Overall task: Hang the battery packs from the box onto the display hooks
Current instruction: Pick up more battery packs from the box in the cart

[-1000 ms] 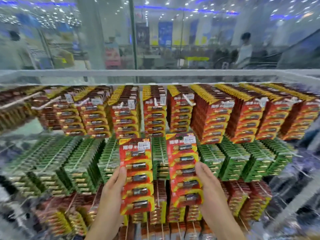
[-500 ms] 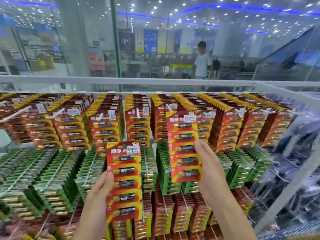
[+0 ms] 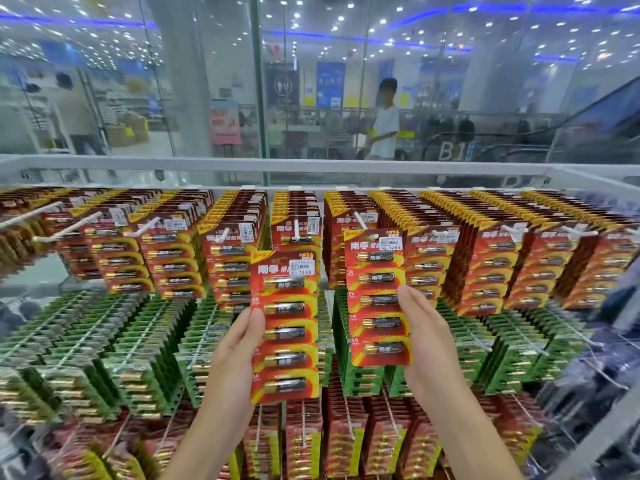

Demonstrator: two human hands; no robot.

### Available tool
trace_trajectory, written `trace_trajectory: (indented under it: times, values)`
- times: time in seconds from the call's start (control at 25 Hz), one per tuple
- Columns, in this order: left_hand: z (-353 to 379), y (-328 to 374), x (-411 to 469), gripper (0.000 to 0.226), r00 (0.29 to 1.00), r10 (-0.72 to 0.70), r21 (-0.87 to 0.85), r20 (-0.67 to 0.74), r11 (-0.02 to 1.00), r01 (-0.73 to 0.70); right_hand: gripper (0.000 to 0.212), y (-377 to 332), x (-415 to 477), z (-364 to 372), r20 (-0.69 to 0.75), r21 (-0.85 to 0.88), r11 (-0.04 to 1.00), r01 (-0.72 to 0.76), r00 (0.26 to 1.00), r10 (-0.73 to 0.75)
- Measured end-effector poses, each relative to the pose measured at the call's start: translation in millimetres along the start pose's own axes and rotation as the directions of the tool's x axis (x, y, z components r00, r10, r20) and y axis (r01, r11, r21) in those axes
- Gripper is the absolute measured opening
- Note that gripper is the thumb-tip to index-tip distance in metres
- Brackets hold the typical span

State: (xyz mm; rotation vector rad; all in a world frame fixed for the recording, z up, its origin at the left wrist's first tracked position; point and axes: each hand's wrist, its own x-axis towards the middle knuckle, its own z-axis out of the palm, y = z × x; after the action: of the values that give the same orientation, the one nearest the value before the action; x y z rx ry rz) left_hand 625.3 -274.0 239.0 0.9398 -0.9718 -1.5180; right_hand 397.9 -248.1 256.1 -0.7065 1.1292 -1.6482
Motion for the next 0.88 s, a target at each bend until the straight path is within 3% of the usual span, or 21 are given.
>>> trace_trajectory:
  times: [0.16,0.28,0.4,0.6,0.88]
  values:
    - [15,12,16,0.046,0.999,0.048,0.036,-0.001,0.998,-0.048,0.018,6,15,8,-0.018,-0.03,0.999,-0.016,1.0,0.015]
    - [26,13,23,0.041,0.998,0.058,0.0,-0.012,0.998,-0.058,0.034,16,27,11,-0.028,-0.007,0.999,-0.032,0.999,0.032]
    - [26,5,27,0.037,0.998,0.064,-0.053,-0.012,0.997,-0.064,0.021,17,30,9,-0.014,0.017,0.999,-0.04,0.999,0.04]
    - [29,0,27,0.074,0.997,0.06,-0.068,-0.057,0.996,-0.064,0.02,13,27,7,-0.021,-0.03,1.0,-0.009,1.0,0.008]
    - [27,1,38,0.041,0.995,0.07,0.021,-0.07,0.997,-0.069,0.016,22,38,6,-0.046,-0.017,1.0,-0.002,0.999,0.001]
